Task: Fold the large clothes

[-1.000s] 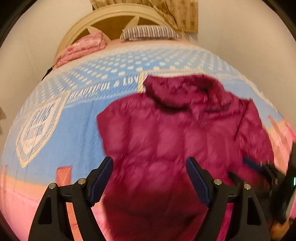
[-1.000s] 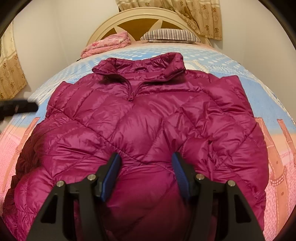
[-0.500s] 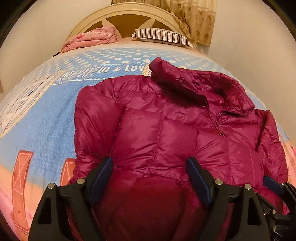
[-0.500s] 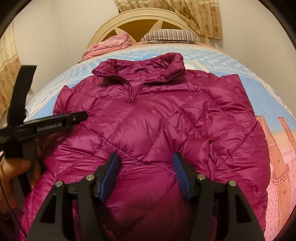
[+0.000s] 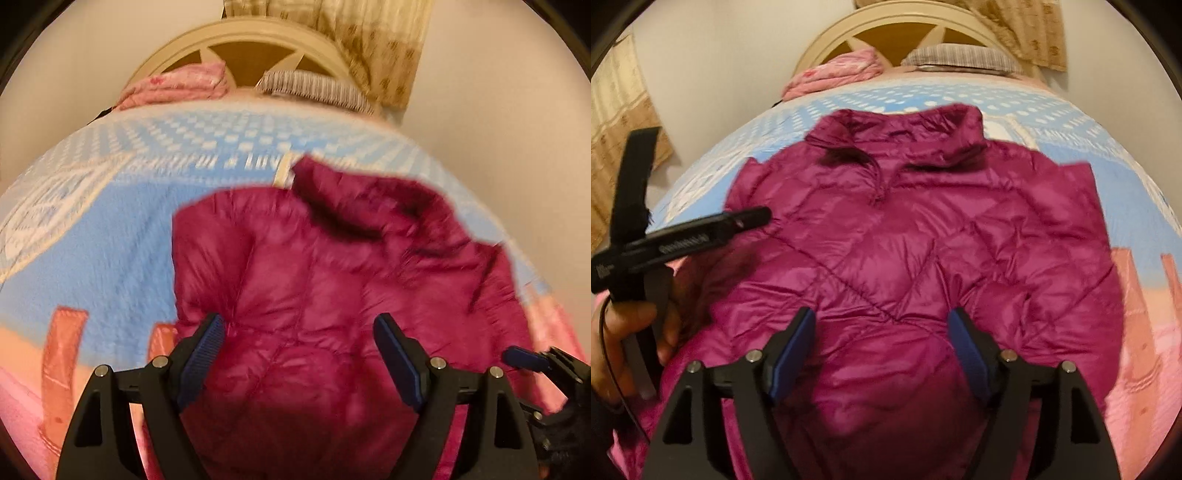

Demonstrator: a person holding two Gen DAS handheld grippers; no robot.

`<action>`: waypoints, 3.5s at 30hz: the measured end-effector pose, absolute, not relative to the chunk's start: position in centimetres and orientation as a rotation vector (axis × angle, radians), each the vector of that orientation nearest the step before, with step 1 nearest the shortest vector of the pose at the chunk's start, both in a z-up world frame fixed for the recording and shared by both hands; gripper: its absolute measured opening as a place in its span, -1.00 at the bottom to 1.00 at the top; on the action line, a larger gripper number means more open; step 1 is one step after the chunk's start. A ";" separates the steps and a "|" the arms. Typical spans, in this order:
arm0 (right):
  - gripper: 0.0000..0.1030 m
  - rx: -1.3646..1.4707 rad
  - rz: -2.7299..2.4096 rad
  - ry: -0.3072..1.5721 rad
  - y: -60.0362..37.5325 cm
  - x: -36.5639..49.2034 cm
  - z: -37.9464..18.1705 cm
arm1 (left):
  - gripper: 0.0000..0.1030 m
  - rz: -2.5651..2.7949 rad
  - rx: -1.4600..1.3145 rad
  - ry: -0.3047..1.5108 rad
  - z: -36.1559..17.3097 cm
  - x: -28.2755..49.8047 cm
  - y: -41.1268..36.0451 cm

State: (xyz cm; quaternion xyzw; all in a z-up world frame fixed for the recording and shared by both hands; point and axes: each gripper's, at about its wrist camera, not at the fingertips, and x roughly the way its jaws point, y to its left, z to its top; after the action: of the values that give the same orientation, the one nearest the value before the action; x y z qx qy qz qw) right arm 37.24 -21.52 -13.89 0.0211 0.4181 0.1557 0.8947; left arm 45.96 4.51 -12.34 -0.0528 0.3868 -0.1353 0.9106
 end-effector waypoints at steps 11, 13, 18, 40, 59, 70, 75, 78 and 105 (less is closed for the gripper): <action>0.79 0.079 0.211 0.811 -26.0 45.6 -9.0 | 0.62 -0.248 -0.100 0.878 -9.5 56.9 2.3; 0.79 0.055 0.179 0.806 -26.3 48.2 -8.9 | 0.62 -0.226 -0.067 0.892 -10.0 59.0 1.4; 0.79 0.055 0.147 0.865 -26.7 54.5 -10.0 | 0.62 -0.212 0.024 0.904 -11.1 62.8 -0.9; -0.73 -0.088 0.159 0.891 -27.8 56.6 -12.3 | -0.71 -0.367 0.011 0.818 -12.1 59.9 -0.2; -0.73 -0.187 0.141 0.847 -28.2 54.5 -15.9 | -0.20 -0.328 -0.073 0.685 -7.8 56.2 0.7; -0.73 -0.173 0.155 0.811 -28.3 54.0 -16.3 | 0.73 -0.080 0.012 0.765 -10.5 64.4 -2.8; -0.72 -0.127 0.183 0.815 -29.0 54.2 -16.3 | 0.73 -0.080 0.074 0.841 -14.8 63.1 -2.6; -0.43 -0.090 0.207 0.803 -29.7 53.8 -15.6 | 0.73 -0.082 0.042 0.847 -16.1 62.5 -1.6; -0.10 -0.015 0.164 0.838 -25.4 55.7 -13.8 | 0.73 -0.215 -0.036 0.842 -16.3 61.9 -4.6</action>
State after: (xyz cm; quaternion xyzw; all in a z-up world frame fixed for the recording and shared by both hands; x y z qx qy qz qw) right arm 55.65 -25.44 -13.76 -0.0075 0.4064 0.0795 0.9102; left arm 61.94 -4.57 -16.33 -0.0175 0.4077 -0.1039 0.9070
